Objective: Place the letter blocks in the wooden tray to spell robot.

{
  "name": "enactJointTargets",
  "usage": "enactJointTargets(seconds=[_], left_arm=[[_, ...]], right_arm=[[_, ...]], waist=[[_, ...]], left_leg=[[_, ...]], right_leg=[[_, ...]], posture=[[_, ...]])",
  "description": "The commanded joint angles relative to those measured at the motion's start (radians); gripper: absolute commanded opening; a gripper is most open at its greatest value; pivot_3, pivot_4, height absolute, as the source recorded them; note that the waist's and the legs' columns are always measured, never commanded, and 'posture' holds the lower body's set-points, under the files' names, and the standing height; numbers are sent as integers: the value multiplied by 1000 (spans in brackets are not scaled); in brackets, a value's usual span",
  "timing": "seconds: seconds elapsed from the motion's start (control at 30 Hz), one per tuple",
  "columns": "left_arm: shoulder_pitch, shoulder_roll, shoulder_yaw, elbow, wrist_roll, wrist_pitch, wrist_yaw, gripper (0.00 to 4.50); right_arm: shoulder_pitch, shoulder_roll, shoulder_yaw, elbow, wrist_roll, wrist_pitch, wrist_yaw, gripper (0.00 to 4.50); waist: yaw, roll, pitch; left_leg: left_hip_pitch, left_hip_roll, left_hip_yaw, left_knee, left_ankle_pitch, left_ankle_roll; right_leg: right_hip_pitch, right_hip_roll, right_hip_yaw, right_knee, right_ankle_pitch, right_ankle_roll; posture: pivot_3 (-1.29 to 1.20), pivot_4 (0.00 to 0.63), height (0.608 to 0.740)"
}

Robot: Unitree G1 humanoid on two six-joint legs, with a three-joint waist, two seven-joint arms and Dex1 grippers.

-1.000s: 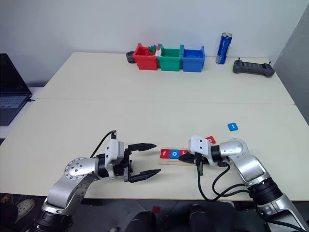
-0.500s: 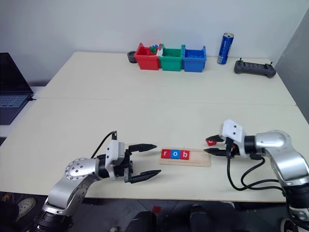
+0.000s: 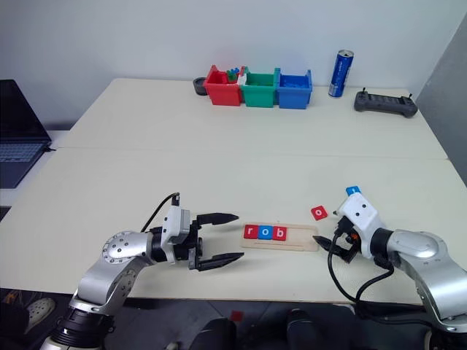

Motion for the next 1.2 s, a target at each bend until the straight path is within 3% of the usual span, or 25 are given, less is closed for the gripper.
enactJointTargets(seconds=[0.03, 0.4, 0.7, 1.2], left_arm=[[-10, 0, 5, -10, -1, -20, -10, 4500], [23, 8, 14, -36, 2, -21, -3, 4500], [32, 10, 12, -53, 1, -15, 6, 4500], [54, 25, 19, -77, -4, -9, 11, 4500]], right_arm=[[-31, -4, -36, 15, 1, -8, -31, 4456], [-119, -2, 19, 89, 5, -15, -38, 4456], [-259, 142, 92, 134, -15, 135, -198, 4456], [-282, 242, 155, 170, -77, 231, -368, 4456]], waist=[[0, 0, 0], [-2, 0, 0], [-2, 0, 0], [-3, 0, 0]], left_leg=[[0, 0, 0, 0, 0, 0], [0, 0, 0, 0, 0, 0], [0, 0, 0, 0, 0, 0], [-2, 0, 0, 0, 0, 0]], right_leg=[[0, 0, 0, 0, 0, 0], [0, 0, 0, 0, 0, 0], [0, 0, 0, 0, 0, 0], [-2, 0, 0, 1, 0, 0]], posture=[[0, 150, 740], [0, 150, 740], [0, 150, 740], [0, 150, 740]])
